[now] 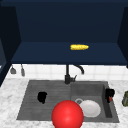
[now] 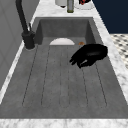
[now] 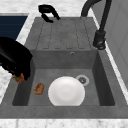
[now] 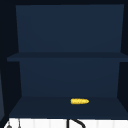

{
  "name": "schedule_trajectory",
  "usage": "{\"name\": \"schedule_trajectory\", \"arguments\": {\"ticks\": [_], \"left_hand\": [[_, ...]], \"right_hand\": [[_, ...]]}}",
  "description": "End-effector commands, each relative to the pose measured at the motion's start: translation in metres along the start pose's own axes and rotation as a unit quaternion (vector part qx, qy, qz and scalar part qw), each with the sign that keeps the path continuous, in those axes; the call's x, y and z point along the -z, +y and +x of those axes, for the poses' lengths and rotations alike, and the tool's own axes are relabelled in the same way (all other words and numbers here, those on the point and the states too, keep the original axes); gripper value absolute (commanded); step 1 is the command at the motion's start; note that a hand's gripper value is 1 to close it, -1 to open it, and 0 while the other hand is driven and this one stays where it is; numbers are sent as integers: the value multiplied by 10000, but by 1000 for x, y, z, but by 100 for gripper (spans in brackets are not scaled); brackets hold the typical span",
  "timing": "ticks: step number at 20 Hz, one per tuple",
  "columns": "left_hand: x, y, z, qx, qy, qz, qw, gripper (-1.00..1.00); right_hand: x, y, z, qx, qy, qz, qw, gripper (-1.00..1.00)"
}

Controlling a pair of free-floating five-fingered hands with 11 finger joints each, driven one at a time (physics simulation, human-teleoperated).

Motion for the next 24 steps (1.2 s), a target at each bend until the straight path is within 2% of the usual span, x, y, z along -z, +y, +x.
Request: {"name": "schedule_trajectory", "arguments": {"ticks": [1,12,18,20,21,24], "left_hand": [[0,0,0,0,0,0,10000,0],[0,0,0,0,0,0,10000,0],[0,0,0,0,0,0,10000,0],[0,0,0,0,0,0,10000,0],[0,0,0,0,0,0,10000,0],[0,0,0,0,0,0,10000,0]], "right_hand": [[-2,4,31,0,0,0,10000,100],[18,41,126,-65,37,-37,10000,100],[30,88,174,-117,-34,-180,9998,100],[41,99,185,-184,-51,-259,9995,100],[47,105,187,-305,-13,-315,9990,100],[62,118,190,-377,-107,-314,9987,100]]}}
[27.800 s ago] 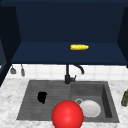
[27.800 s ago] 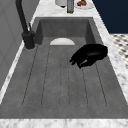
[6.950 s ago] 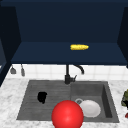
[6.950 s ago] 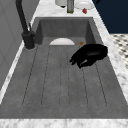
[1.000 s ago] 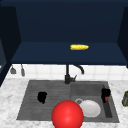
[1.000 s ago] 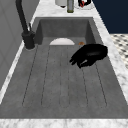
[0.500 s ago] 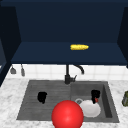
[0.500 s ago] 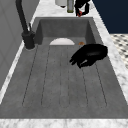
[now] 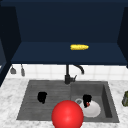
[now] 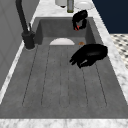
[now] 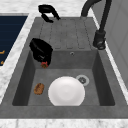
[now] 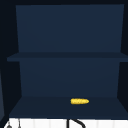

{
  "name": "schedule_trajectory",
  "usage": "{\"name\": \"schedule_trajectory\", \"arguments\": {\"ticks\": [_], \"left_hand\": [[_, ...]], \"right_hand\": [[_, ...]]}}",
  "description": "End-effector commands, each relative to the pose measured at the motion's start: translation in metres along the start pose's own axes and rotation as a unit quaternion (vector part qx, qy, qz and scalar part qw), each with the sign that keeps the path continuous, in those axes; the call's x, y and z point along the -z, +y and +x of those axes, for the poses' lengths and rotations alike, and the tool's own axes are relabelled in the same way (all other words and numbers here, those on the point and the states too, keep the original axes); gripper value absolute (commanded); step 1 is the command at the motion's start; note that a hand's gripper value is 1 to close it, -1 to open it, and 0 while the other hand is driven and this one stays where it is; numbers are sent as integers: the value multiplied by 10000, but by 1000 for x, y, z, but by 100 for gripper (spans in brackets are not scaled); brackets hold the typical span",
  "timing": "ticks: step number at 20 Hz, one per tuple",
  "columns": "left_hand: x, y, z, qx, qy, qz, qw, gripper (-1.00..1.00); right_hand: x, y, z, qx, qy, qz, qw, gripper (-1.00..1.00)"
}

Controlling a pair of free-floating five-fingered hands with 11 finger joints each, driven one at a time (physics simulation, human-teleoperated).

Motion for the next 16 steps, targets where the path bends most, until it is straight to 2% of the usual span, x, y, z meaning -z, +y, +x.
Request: {"name": "schedule_trajectory", "arguments": {"ticks": [1,4,10,16], "left_hand": [[0,0,0,0,0,0,10000,0],[0,0,0,0,0,0,10000,0],[0,0,0,0,0,0,10000,0],[0,0,0,0,0,0,10000,0]], "right_hand": [[21,16,4,-399,-95,-161,9990,100],[43,35,5,-343,-336,-85,9988,100],[82,72,-9,-171,-542,-164,9982,100],[126,104,-22,-181,-611,-87,9979,100]]}}
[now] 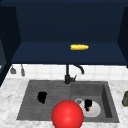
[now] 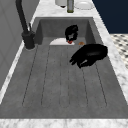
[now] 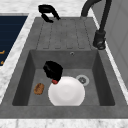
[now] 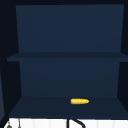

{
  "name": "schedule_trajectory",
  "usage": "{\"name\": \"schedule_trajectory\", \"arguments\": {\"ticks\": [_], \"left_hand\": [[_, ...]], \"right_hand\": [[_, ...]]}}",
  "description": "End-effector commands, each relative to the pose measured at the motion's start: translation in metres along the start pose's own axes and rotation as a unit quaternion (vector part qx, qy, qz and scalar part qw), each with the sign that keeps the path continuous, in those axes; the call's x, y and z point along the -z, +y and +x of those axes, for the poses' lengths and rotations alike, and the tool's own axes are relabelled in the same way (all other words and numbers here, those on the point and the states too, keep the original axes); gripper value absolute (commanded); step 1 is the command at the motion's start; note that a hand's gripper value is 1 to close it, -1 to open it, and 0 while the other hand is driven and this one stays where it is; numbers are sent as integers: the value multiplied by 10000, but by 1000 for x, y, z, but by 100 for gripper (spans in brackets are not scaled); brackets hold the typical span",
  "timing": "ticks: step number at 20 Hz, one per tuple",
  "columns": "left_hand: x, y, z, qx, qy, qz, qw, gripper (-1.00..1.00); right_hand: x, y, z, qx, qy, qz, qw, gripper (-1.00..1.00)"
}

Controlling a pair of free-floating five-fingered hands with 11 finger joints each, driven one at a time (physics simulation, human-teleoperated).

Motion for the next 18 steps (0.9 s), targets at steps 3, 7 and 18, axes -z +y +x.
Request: {"name": "schedule_trajectory", "arguments": {"ticks": [3,7,18], "left_hand": [[0,0,0,0,0,0,10000,0],[0,0,0,0,0,0,10000,0],[0,0,0,0,0,0,10000,0]], "right_hand": [[38,27,-21,-202,-149,-141,9996,100],[61,42,-35,-198,-148,-202,9995,100],[78,21,-71,-6,-173,-139,9998,-100]]}}
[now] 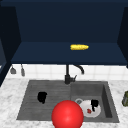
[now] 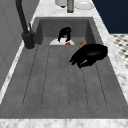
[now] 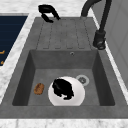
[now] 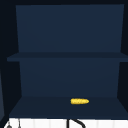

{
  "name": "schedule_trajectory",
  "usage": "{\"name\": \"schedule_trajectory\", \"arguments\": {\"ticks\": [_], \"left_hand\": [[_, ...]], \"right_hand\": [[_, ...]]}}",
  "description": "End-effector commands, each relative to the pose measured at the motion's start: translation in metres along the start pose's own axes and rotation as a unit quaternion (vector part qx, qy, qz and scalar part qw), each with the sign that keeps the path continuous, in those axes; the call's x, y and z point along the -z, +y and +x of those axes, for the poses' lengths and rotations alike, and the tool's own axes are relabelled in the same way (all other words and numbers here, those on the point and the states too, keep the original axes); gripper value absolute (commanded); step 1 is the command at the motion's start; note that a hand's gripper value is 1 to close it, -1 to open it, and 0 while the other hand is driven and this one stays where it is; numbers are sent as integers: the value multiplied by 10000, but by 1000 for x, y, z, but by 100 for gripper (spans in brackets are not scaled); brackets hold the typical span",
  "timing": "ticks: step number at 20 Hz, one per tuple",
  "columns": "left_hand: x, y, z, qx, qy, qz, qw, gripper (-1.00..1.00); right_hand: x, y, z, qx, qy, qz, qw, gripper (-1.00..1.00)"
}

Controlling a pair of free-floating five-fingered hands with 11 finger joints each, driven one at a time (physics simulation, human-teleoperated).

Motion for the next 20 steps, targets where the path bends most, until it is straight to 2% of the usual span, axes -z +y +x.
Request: {"name": "schedule_trajectory", "arguments": {"ticks": [1,2,3,4,9,20], "left_hand": [[0,0,0,0,0,0,10000,0],[0,0,0,0,0,0,10000,0],[0,0,0,0,0,0,10000,0],[0,0,0,0,0,0,10000,0],[0,0,0,0,0,0,10000,0],[0,0,0,0,0,0,10000,0]], "right_hand": [[-4,-11,-6,16,-175,16,9998,-100],[-1,-14,-6,-39,-213,87,9997,-100],[1,-7,-6,-84,-99,147,9998,-100],[0,-9,-6,-42,-4,50,10000,-100],[-3,-12,-8,-98,27,-47,9999,-100],[-19,-40,-20,-132,-200,50,9997,-100]]}}
